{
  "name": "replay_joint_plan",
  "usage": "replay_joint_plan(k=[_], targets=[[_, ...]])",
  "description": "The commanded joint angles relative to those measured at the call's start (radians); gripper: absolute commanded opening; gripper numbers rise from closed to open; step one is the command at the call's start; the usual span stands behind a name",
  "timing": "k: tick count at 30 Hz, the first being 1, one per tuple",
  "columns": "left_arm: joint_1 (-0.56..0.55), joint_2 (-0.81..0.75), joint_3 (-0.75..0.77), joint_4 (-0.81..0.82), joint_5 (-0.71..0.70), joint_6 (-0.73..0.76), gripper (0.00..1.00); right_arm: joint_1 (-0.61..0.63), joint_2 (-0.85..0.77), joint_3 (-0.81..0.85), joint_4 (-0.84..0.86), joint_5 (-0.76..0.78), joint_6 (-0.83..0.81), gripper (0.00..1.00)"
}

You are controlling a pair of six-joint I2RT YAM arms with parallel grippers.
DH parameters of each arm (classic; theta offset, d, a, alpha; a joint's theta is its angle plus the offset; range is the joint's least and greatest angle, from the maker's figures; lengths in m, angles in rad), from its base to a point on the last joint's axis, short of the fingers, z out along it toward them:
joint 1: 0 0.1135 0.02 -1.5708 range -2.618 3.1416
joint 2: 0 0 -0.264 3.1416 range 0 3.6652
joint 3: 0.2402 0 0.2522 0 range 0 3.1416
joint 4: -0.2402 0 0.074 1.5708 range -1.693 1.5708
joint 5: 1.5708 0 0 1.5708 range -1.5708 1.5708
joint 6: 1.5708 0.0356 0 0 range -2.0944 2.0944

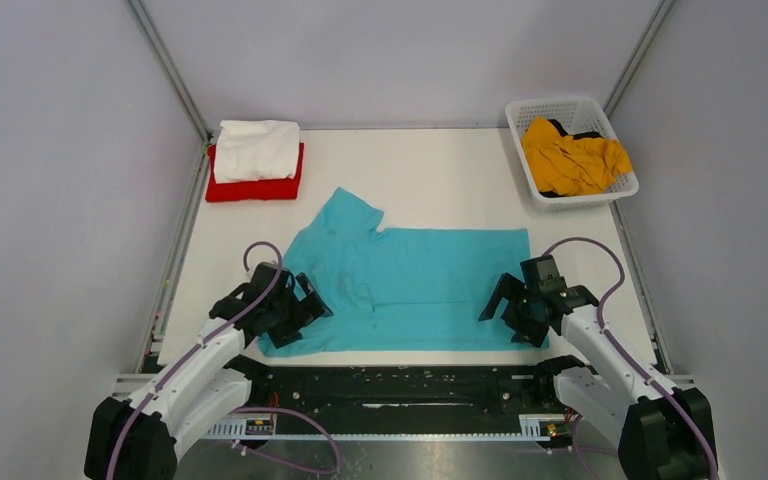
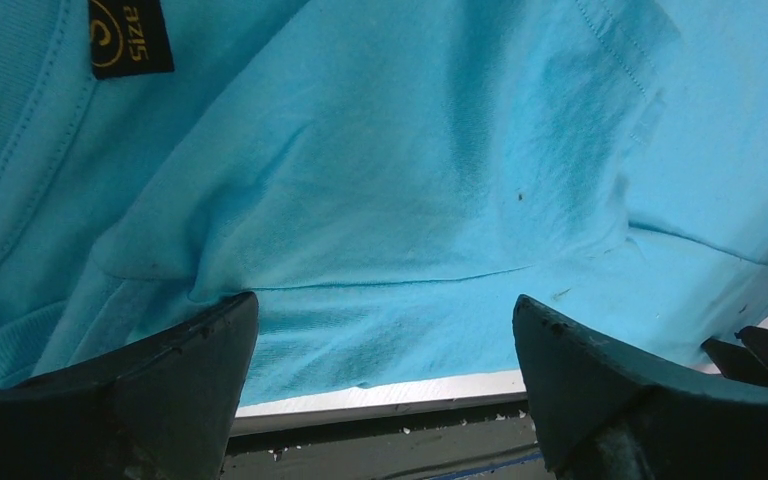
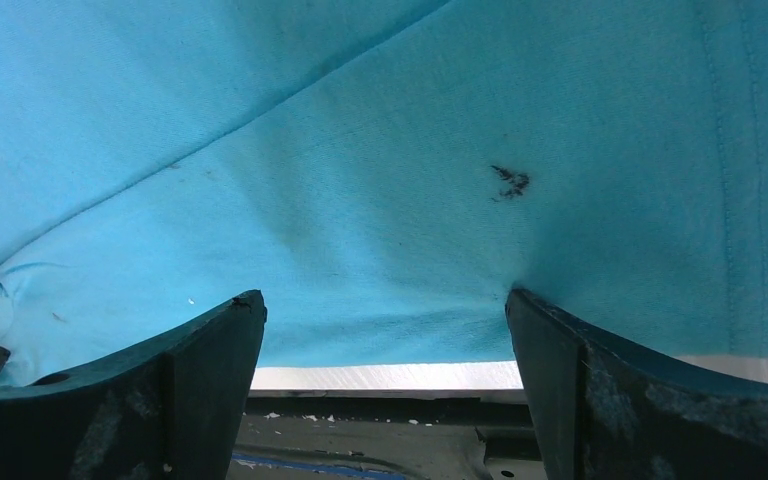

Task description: Fold and stack the t-shirts

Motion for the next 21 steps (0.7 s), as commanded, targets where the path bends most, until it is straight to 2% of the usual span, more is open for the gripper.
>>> replay_joint_plan(k=[1, 8, 14, 18, 21], targets=[[-0.039, -0.015, -0.035, -0.105, -0.039, -0.066, 0.99, 0.002, -0.018, -0.001, -0.076, 0.029, -0.016, 1.0], [-0.057, -0.064, 0.03, -0.156, -0.102, -0.077, 0.99, 0.003, -0.054, 0.034, -0.08, 0.047, -0.039, 0.99], [-0.057, -0.037, 0.27, -0.132, -0.187, 0.008, 0.99, 0.0, -0.114, 0.154, -0.032, 0.088, -0.08, 1.0], [-0.056, 0.066, 0.421, -0.047, -0.25, 0.089, 0.99, 0.0, -0.15, 0.153, 0.074, 0.113, -0.047, 1.0], [-0.051, 0.241, 0.577, 0.005, -0.267, 0.173, 0.99, 0.0, -0.133, 0.154, 0.111, 0.12, -0.057, 1.0]])
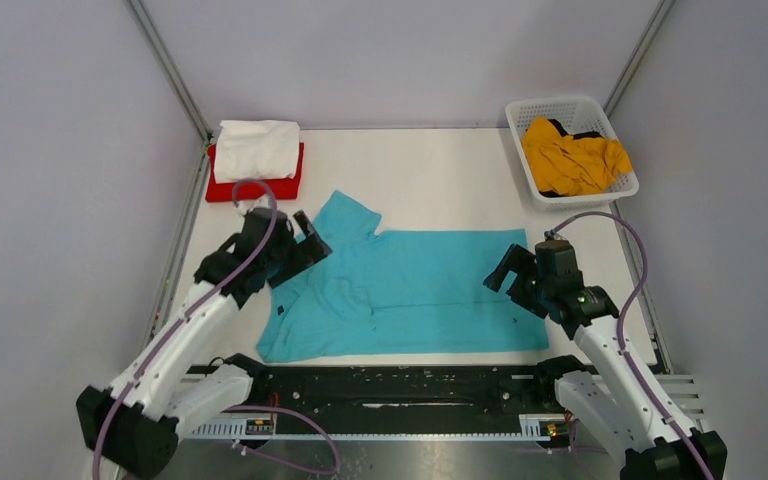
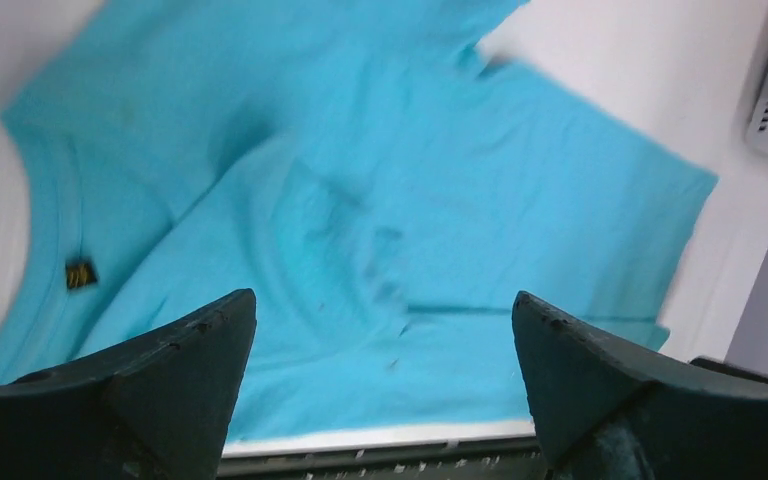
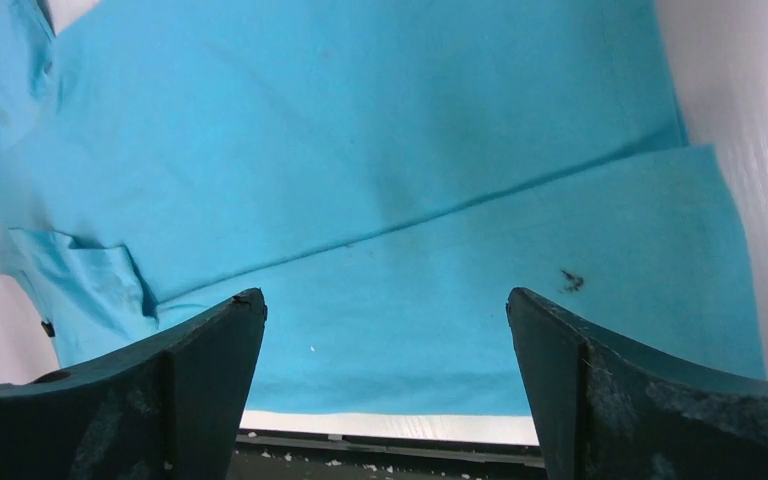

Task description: Fold and stack the t-shirts

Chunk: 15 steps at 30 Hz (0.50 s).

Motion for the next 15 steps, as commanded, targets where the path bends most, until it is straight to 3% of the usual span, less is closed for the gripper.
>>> replay_joint_plan(k=[1, 7, 12, 15], targets=[[0.004, 0.242, 0.232, 0.112, -0.09, 0.159, 0.99, 0.0, 0.027, 0.026, 0.078, 0.041, -0.016, 0.99], [0.064, 0.736, 0.658, 0.083, -0.152, 0.367, 0.99, -0.003, 0.099, 0.032, 0.083, 0.006, -0.085, 1.0], [0.103, 1.186, 1.178, -0.092, -0.166, 0.502, 0.99, -0.011, 0.119, 0.015, 0.119, -0.03, -0.096, 1.0], [0.122, 1.386, 1.395, -0.153, -0.149, 0.551, 0.99, -0.015, 0.126, 0.009, 0.129, -0.049, -0.097, 0.99]])
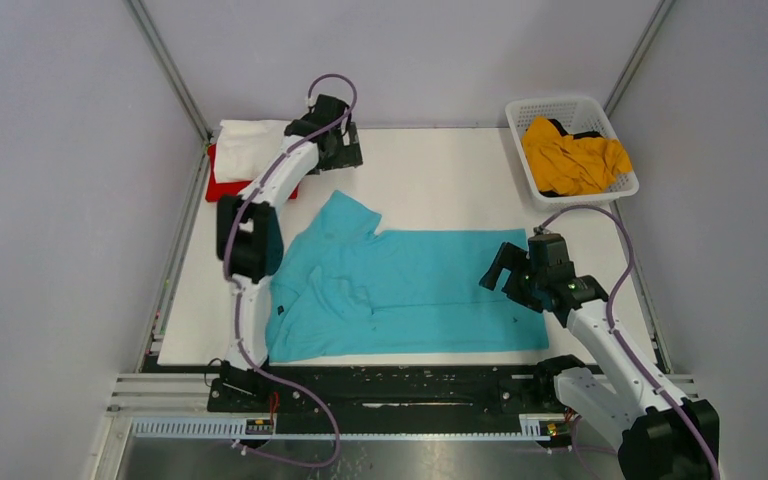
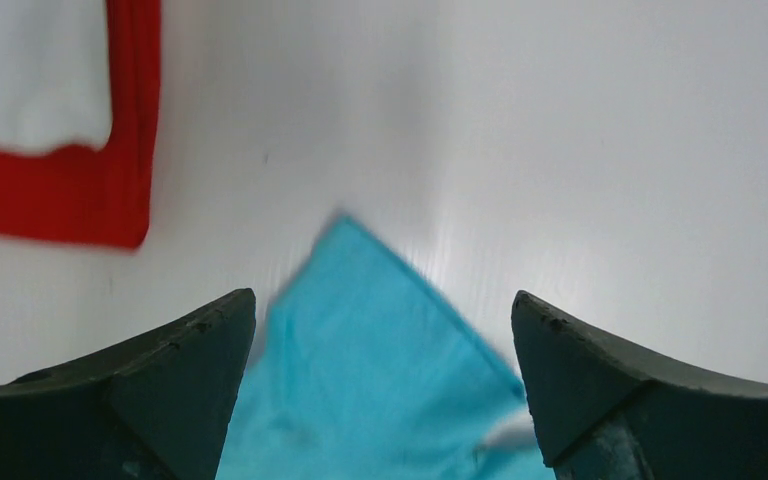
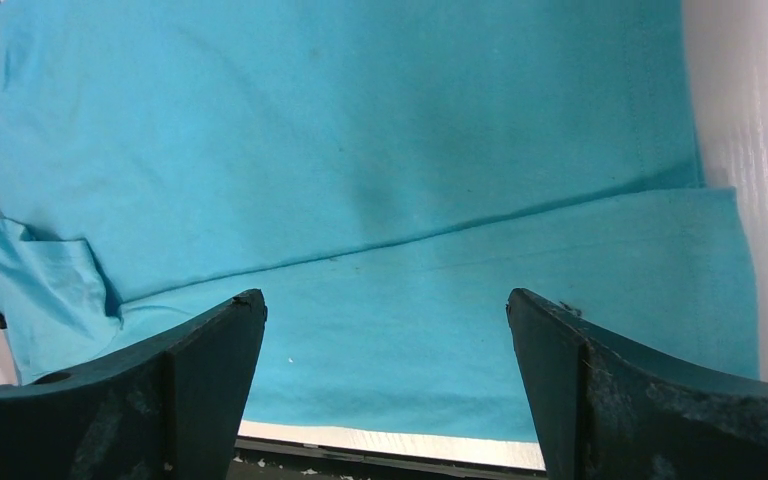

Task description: Fold and stack the t-shirts

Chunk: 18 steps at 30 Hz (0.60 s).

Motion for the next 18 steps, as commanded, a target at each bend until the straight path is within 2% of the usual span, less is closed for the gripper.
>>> replay_joint_plan(k=[1, 4, 9, 18], targets=[[0.033, 0.208, 0.272, -0.122, -0.009, 0.134, 0.99, -0.01, 0.01, 0.007, 0.047, -0.041, -0.025, 1.0], [0.066, 0.315, 0.347, -0.113, 0.041, 0.12, 0.99, -0.013, 0.01, 0.003, 0.05, -0.056, -0.028, 0.99], [0.091, 0.381, 0.352, -0.086, 0.141, 0.099, 0.97, -0.017, 0.007, -0.001, 0.05, -0.061, -0.034, 0.99], [0.083, 0.379, 0.26, -0.063, 0.244, 0.085, 0.79, -0.021, 0.003, -0.007, 0.044, -0.053, -0.045, 0.99]])
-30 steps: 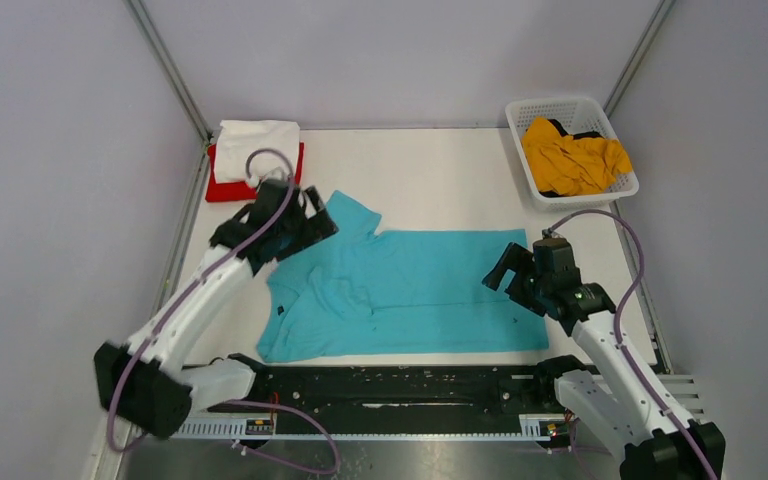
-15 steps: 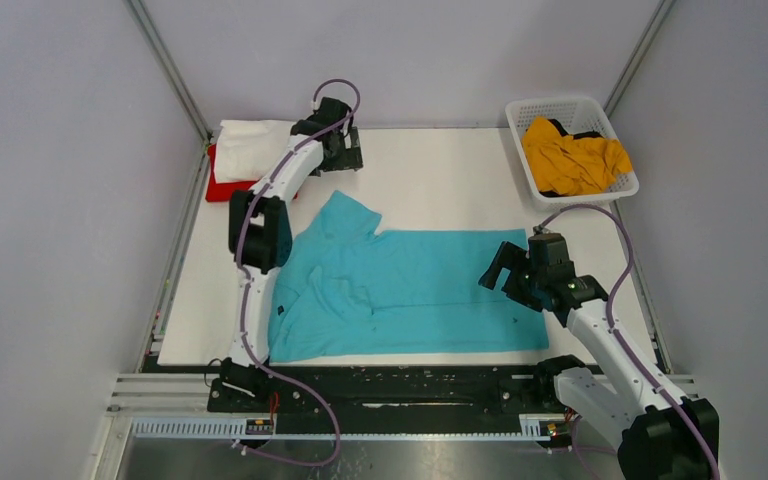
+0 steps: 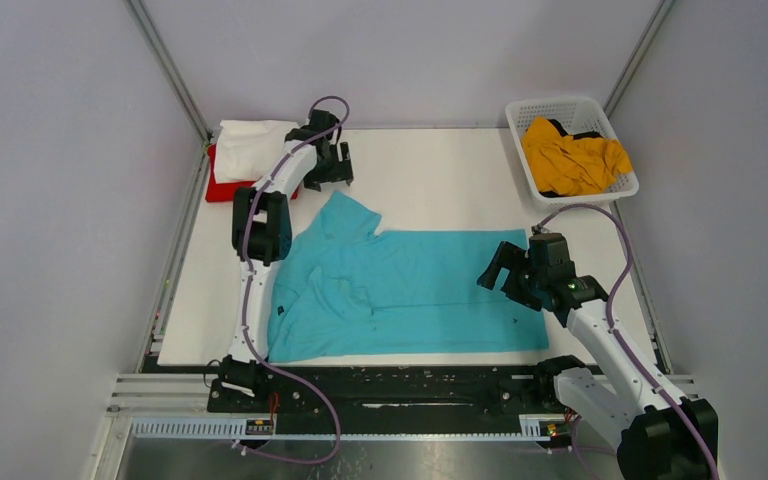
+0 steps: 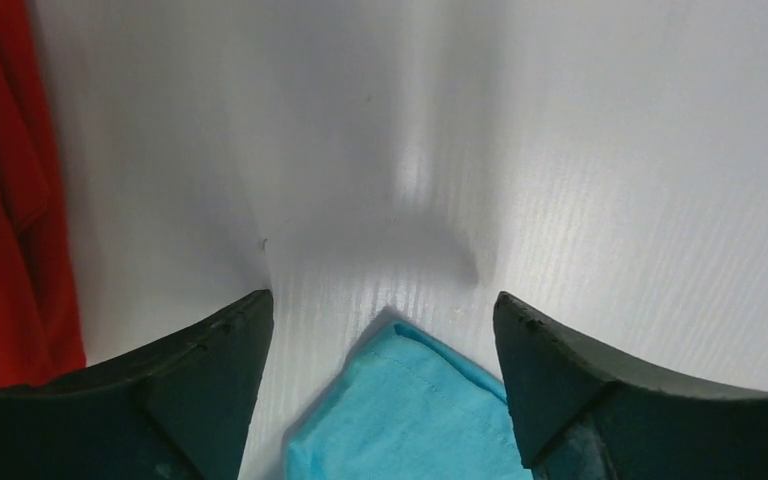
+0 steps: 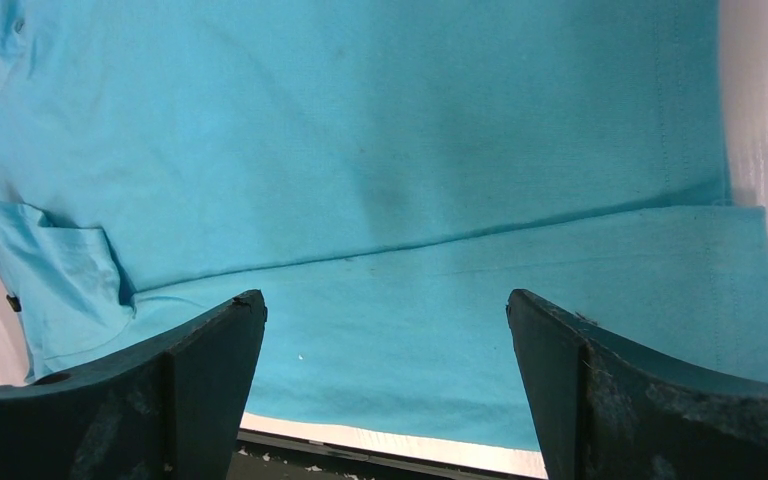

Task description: Fold and stack the t-shirts

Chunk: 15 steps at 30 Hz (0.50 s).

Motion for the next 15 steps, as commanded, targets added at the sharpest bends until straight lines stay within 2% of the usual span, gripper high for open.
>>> replay_joint_plan(k=[1, 4, 7, 10, 15], targets=[[-0.019, -0.024, -0.048, -0.001, 0.089, 0.002, 0.75, -0.008, -0.006, -0.004, 0.009, 0.002, -0.022, 0.99], [-0.035, -0.044, -0.068, -0.019, 0.048, 0.014, 0.65, -0.01, -0.007, -0.005, 0.008, 0.008, -0.023, 1.0], [-0.038, -0.037, -0.061, -0.038, 0.015, 0.009, 0.47, -0.012, -0.011, -0.006, 0.004, 0.008, -0.03, 1.0], [-0.041, -0.025, -0.053, -0.05, 0.016, 0.009, 0.35, -0.014, -0.017, -0.009, -0.001, 0.019, -0.033, 1.0], [-0.057, -0.013, -0.034, -0.077, -0.018, 0.012, 0.3, -0.02, -0.02, -0.013, -0.006, 0.027, -0.035, 0.99]])
